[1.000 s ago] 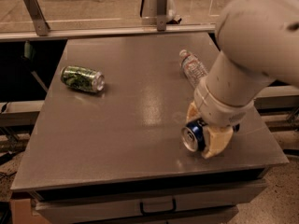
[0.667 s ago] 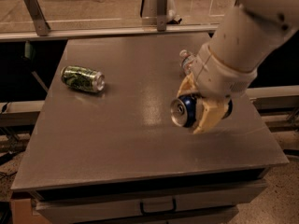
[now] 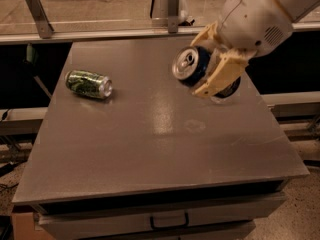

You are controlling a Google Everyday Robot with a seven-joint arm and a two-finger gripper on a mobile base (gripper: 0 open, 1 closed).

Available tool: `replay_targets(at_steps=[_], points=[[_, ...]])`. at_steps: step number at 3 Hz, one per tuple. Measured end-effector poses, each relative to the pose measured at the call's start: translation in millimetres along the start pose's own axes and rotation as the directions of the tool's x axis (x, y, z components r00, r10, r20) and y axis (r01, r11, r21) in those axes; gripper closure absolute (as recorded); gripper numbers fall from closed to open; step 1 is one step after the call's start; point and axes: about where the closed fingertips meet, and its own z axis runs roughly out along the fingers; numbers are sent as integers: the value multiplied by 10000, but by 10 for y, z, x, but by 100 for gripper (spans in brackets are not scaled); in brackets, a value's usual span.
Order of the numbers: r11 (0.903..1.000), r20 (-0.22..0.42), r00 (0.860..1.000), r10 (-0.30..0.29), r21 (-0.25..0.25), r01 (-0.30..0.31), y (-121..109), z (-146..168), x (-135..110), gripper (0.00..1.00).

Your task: Place pepsi can upright

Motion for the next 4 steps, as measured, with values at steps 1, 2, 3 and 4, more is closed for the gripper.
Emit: replay_targets(at_steps=[1, 2, 3, 4], points=[[9984, 1958, 9792, 525, 122, -559, -104, -83, -33, 100], [9917, 3858, 9141, 1248, -184, -1276, -98, -44, 35, 100], [9798, 5322, 8232, 1976, -814, -1826, -4, 107, 138, 100], [9704, 6225, 7451, 2396, -1303, -2032, 93, 275, 286, 100]])
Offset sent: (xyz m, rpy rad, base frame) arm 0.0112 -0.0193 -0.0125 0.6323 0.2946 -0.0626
